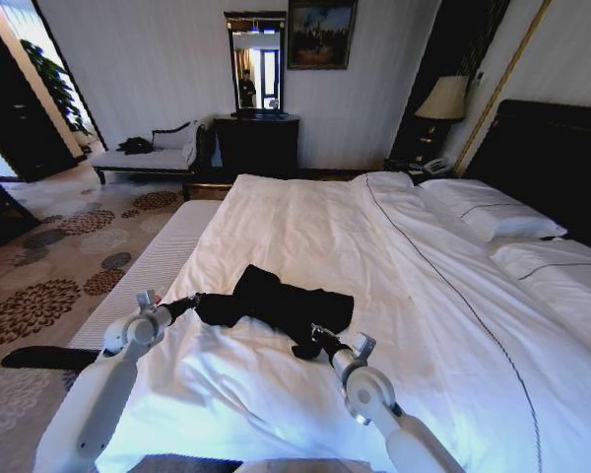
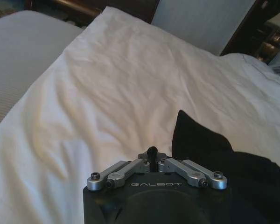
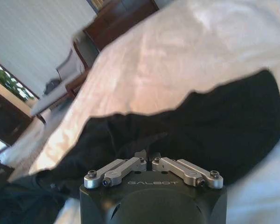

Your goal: Fold the clothes on the bed.

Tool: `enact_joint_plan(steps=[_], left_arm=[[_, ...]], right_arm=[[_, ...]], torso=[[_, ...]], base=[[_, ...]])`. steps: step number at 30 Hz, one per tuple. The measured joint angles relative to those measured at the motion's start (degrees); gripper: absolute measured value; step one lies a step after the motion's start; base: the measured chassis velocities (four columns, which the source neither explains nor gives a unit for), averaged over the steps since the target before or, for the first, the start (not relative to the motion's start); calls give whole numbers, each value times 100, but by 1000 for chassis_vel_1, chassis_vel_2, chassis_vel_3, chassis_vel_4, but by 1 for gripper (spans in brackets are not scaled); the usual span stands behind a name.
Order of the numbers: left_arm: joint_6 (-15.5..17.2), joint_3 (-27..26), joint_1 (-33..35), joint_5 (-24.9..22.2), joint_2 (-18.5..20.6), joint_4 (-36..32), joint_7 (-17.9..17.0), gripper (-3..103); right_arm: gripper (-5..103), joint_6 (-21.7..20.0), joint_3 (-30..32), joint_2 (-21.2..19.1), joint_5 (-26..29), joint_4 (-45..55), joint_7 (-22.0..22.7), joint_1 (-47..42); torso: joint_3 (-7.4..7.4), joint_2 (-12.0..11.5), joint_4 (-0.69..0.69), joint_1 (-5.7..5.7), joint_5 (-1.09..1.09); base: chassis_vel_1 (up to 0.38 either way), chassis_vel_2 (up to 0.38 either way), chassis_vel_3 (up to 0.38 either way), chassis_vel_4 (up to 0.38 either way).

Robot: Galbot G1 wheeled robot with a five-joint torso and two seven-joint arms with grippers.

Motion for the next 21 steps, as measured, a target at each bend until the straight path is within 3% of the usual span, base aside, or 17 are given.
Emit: enact_joint_plan(steps=[3,4,6,12,15,17,21], left_arm=[[-101,-102,-26,-30,16,-243,-65,2],[-101,-102,-26,-30,16,-243,-65,2],[-199,-176,-30,-193,92,-631,-169,2],[-369,-402,-32,-643,196,-1415,-345,2],[-486,-640,-198,-1286,200,-1991,-591,2],[-493,-673,-217,-1359,199,-2049,-622,2],[-505,-1246,-292,-2253,336,-2702,-997,2]], right_arm=[[0,443,242,-110,-249,131,-681,-8],[0,443,242,-110,-249,131,-681,-8],[0,847,466,-273,-313,215,-1249,31],[0,1407,837,-523,-377,378,-1913,83],[0,1752,1326,-732,-401,722,-2431,-40],[0,1783,1387,-751,-401,766,-2482,-58],[0,1984,2064,-1018,-290,1287,-2928,-186]], torso=[[0,0,0,0,0],[0,0,0,0,0],[0,0,0,0,0],[0,0,0,0,2],[0,0,0,0,1],[0,0,-2,0,1],[0,0,1,0,1]], base=[[0,0,0,0],[0,0,0,0],[0,0,0,0],[0,0,0,0],[0,0,0,0],[0,0,0,0],[0,0,0,0]])
